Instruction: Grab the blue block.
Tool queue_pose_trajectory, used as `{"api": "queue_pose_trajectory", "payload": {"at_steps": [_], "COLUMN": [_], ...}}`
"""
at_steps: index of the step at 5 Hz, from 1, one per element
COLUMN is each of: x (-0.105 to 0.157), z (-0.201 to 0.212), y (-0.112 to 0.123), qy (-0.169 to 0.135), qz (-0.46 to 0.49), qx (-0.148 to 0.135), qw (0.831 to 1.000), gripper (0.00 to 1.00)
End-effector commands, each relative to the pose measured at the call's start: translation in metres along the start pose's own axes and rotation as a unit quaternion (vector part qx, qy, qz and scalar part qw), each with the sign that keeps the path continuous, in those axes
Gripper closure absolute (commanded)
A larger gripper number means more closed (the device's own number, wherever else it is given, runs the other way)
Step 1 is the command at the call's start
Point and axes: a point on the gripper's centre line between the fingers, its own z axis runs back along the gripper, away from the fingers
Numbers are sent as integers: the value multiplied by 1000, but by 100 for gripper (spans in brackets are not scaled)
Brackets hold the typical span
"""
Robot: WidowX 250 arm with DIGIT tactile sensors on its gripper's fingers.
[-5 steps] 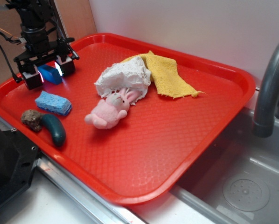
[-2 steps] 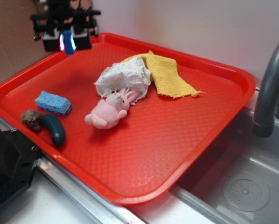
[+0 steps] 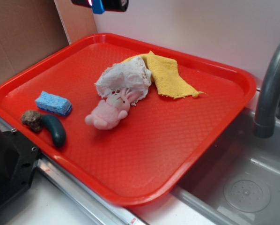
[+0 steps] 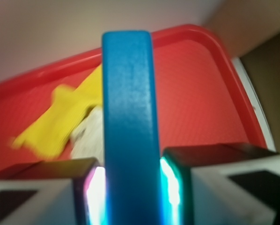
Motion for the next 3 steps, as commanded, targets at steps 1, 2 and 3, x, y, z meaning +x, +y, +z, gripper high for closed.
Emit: {"api": "queue_pose_trajectory", "payload": {"at_steps": [1,2,3], "x": [-70,-79,-80], "z": [47,48,45], "y": [38,41,39], "qy": [-38,-33,-35], "qz": [-66,-68,-56], "qx": [-47,-63,-64], "qw": [996,995,996], "gripper": [100,100,100]}}
